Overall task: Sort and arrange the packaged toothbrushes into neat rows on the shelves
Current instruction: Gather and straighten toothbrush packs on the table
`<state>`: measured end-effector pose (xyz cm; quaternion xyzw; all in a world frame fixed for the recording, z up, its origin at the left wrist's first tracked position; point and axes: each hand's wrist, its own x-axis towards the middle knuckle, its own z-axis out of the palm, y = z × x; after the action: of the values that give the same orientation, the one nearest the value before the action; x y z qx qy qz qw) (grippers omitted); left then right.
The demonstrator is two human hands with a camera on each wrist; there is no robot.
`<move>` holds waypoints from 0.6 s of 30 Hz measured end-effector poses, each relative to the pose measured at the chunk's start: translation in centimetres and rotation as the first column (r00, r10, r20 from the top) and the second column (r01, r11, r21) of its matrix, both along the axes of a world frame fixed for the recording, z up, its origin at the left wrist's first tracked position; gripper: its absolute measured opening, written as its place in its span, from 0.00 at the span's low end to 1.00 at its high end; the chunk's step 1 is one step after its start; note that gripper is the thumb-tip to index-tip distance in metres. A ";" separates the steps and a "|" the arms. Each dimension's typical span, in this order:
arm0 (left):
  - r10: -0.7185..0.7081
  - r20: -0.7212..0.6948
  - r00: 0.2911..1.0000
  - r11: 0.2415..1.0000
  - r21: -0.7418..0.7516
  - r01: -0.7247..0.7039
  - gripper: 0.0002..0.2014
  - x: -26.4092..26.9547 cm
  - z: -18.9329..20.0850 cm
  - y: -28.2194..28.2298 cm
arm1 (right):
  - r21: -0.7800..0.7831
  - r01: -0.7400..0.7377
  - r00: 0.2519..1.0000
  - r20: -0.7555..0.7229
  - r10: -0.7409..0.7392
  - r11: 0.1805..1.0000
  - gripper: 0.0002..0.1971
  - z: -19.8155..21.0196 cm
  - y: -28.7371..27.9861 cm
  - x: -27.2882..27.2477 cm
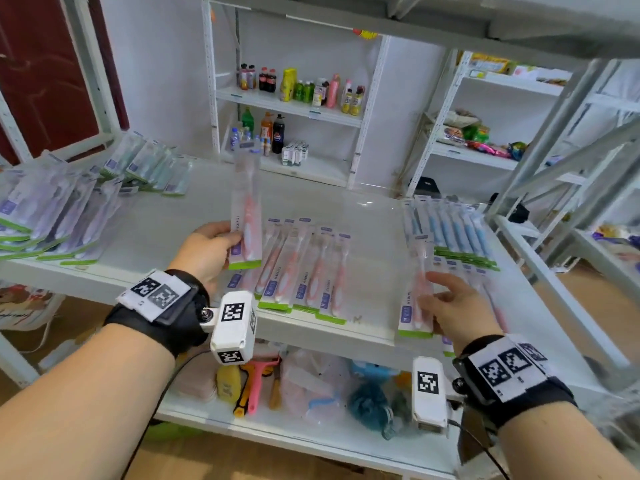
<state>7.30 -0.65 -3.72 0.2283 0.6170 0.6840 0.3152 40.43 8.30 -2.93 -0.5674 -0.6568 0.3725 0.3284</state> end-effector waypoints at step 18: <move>-0.583 0.011 0.812 0.794 -0.202 0.573 0.05 18.3 -0.7 6.5 | 0.030 -0.060 0.811 0.584 0.031 0.998 0.15 0.4 1.9 2.0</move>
<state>25.64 5.82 -4.45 0.3910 0.5899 0.4848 0.5139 42.40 10.23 -2.56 -0.6307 -0.7477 0.1729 0.1155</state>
